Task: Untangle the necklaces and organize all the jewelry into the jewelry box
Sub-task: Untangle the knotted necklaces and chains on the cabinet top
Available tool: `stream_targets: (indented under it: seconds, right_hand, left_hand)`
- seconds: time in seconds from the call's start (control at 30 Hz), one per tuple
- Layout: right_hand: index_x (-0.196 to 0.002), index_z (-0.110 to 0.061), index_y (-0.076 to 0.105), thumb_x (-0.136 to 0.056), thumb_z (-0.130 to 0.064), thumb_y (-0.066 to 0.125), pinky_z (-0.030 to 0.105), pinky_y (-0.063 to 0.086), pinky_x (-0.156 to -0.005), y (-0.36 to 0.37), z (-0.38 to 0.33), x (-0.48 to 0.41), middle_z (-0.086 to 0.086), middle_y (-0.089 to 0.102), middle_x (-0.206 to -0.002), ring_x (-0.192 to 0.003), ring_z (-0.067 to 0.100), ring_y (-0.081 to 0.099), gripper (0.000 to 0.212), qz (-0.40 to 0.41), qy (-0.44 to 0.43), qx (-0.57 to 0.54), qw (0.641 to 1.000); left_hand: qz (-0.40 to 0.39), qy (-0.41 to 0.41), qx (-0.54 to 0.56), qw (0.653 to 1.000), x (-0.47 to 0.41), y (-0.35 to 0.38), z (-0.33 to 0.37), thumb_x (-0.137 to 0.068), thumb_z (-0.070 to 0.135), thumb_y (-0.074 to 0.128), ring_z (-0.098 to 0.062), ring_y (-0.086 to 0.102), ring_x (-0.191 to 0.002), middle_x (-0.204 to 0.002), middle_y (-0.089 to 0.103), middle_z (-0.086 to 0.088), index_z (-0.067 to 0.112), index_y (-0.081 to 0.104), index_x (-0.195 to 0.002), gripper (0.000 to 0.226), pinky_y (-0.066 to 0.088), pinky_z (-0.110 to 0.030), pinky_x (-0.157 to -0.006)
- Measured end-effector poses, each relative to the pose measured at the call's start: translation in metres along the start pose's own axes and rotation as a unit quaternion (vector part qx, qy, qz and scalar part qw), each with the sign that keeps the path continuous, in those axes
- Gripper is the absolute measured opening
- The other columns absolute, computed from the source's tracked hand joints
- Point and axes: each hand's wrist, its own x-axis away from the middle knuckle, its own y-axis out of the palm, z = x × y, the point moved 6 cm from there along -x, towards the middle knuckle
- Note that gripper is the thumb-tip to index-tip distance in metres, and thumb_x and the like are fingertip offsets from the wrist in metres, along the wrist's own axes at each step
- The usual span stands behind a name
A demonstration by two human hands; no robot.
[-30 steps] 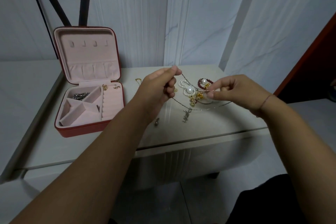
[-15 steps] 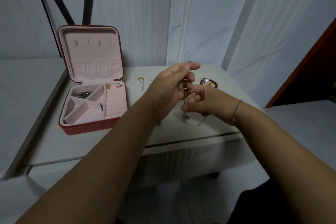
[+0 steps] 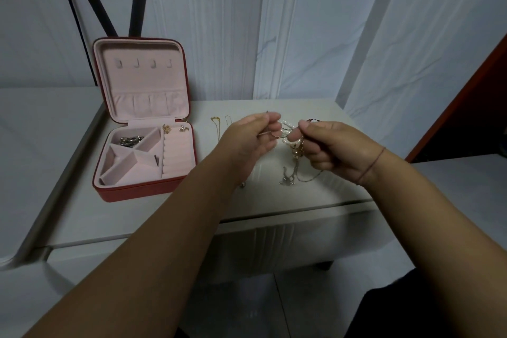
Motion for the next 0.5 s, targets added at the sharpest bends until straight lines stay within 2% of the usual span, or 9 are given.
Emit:
stream_targets:
  seconds: [0.13, 0.23, 0.37, 0.5]
  right_hand:
    - [-0.089, -0.008, 0.066, -0.084, -0.032, 0.05, 0.018, 0.006, -0.04, 0.001, -0.005, 0.0, -0.003, 0.033, -0.05, -0.038, 0.003, 0.018, 0.03, -0.024, -0.007, -0.072, 0.997]
    - [-0.089, -0.008, 0.062, -0.083, -0.031, 0.051, 0.017, 0.009, -0.039, -0.003, -0.008, 0.0, -0.004, 0.035, -0.048, -0.034, 0.003, 0.02, 0.026, -0.012, -0.012, -0.111, 0.994]
    - [-0.089, -0.009, 0.061, -0.084, -0.03, 0.05, 0.016, 0.009, -0.037, -0.01, -0.013, 0.001, -0.004, 0.034, -0.048, -0.032, 0.002, 0.022, 0.024, 0.002, -0.02, -0.145, 0.989]
    - [-0.089, -0.011, 0.06, -0.084, -0.03, 0.05, 0.015, 0.01, -0.036, -0.018, -0.015, 0.003, -0.006, 0.033, -0.047, -0.03, 0.001, 0.022, 0.022, 0.024, -0.02, -0.178, 0.983]
  left_hand:
    - [-0.048, -0.058, -0.016, 0.997, 0.004, 0.01, -0.019, -0.101, 0.017, 0.04, -0.015, 0.07, -0.085, -0.097, 0.069, -0.007, 0.008, 0.061, -0.11, 0.025, 0.053, -0.024, -0.076]
    - [-0.081, -0.082, -0.057, 0.992, 0.009, 0.02, -0.028, -0.101, 0.021, 0.042, -0.016, 0.07, -0.079, -0.09, 0.071, -0.008, 0.008, 0.061, -0.108, 0.024, 0.052, -0.026, -0.074]
    - [-0.107, -0.096, -0.105, 0.984, 0.012, 0.025, -0.034, -0.1, 0.029, 0.044, -0.023, 0.07, -0.088, -0.094, 0.073, -0.011, 0.008, 0.061, -0.103, 0.027, 0.052, -0.036, -0.087]
    - [-0.127, -0.086, -0.134, 0.979, 0.013, 0.025, -0.034, -0.096, 0.026, 0.053, -0.021, 0.069, -0.09, -0.094, 0.074, -0.007, 0.009, 0.062, -0.105, 0.021, 0.049, -0.042, -0.098]
